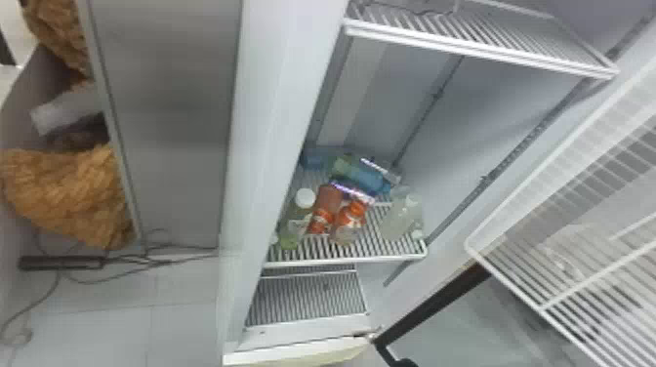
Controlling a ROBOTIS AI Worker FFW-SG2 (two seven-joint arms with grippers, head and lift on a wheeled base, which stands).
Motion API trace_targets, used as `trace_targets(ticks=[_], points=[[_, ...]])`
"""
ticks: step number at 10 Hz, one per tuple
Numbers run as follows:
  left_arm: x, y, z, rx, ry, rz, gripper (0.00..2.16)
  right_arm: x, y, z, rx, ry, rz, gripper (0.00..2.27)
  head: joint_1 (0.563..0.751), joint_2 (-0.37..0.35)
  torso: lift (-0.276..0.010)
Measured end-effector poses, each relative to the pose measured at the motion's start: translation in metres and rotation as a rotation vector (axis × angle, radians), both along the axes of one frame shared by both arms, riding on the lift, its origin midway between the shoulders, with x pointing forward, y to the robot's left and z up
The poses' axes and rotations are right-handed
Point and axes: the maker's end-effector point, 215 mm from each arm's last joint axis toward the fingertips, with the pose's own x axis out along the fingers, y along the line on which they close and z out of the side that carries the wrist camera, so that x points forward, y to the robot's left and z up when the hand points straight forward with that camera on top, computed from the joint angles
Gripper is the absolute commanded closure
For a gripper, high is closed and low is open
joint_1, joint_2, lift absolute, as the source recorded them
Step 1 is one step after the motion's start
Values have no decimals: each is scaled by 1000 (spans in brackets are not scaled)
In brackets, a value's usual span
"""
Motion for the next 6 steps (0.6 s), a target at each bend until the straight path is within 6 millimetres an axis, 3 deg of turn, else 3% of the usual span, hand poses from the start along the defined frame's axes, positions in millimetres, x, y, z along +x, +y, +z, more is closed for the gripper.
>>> trace_targets(ticks=[6], points=[[0,0,0,0,0,0,-2,0,0,0,0,0,0,-2,695,-350,0]])
